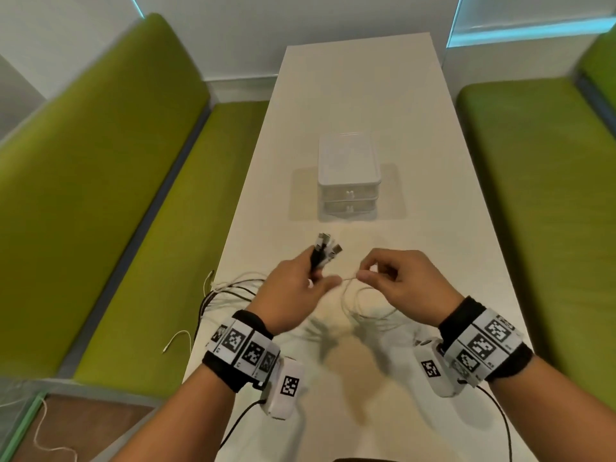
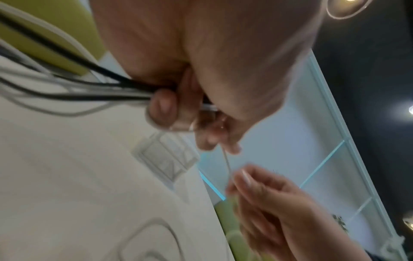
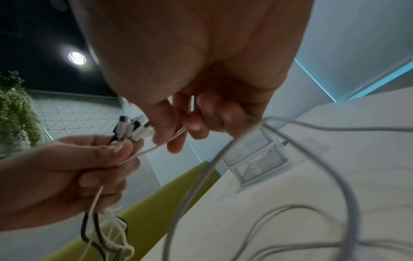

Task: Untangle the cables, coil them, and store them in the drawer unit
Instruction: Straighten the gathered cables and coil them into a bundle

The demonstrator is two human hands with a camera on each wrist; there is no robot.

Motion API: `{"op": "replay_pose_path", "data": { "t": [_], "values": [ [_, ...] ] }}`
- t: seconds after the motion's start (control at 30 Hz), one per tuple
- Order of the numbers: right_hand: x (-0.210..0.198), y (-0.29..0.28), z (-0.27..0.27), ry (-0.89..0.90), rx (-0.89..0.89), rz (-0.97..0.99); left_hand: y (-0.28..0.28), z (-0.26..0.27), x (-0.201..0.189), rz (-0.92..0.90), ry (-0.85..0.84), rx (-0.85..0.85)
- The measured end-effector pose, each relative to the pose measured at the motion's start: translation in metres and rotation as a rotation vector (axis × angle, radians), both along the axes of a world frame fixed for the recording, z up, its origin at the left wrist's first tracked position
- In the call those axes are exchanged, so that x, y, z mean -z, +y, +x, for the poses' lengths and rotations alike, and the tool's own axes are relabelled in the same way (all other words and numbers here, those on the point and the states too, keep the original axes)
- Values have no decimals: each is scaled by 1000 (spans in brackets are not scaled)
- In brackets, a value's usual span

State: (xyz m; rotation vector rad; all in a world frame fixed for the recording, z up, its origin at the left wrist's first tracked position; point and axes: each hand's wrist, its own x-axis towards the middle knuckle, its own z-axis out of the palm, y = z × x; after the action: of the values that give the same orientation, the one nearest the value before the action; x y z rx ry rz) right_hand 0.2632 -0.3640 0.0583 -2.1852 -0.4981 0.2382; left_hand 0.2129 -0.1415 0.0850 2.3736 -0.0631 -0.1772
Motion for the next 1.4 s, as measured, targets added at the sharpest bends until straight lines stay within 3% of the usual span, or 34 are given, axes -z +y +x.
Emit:
{"op": "replay_pose_path", "data": {
  "t": [0.13, 0.2, 0.27, 0.37, 0.47, 0.53, 0.6, 0.63, 0.67, 0.8, 0.87, 1.0, 1.1, 1.17, 1.23, 1.3, 1.4],
  "values": [
    [-5, -17, 4, -88, 155, -317, 27, 9, -3, 401, -45, -128],
    [-1, -17, 7, -81, 136, -201, 27, 10, 2, 575, 23, -111],
    [3, -11, 8, -57, 37, -117, 20, 9, 7, 607, 1, -78],
    [7, 3, 1, -28, -104, -100, 8, 6, 11, 403, -110, -17],
    [7, 16, -9, 17, -2, 140, -10, -1, 17, -14, 75, 89],
    [5, 20, -9, -7, 144, 145, -16, -4, 17, -415, 225, -49],
    [1, 18, -6, -39, 201, -98, -9, -3, 15, -706, 281, -247],
    [-1, 13, -4, -42, 203, -168, -1, -1, 13, -680, 236, -300],
    [-2, 7, -2, -25, 198, -167, 9, 0, 11, -541, 164, -306],
    [6, -19, 9, 47, 96, -14, 49, 4, 13, 270, 53, -292],
    [8, -16, 9, -14, 12, -4, 47, 1, 10, 448, -20, -272],
    [11, 8, 0, -117, -133, -27, 15, -6, 11, 233, -151, -97],
    [9, 24, -9, -126, -109, 63, -5, -8, 16, -101, 69, 47],
    [5, 28, -14, -76, -18, 124, -8, -7, 21, -395, 245, -18],
    [5, 25, -12, -44, 65, 19, -3, -5, 18, -609, 287, -205],
    [5, 17, -9, -70, 100, -228, 12, 1, 13, -450, 163, -310],
    [9, 2, -1, -71, 91, -205, 37, 6, 7, 83, 16, -316]
  ]
}}
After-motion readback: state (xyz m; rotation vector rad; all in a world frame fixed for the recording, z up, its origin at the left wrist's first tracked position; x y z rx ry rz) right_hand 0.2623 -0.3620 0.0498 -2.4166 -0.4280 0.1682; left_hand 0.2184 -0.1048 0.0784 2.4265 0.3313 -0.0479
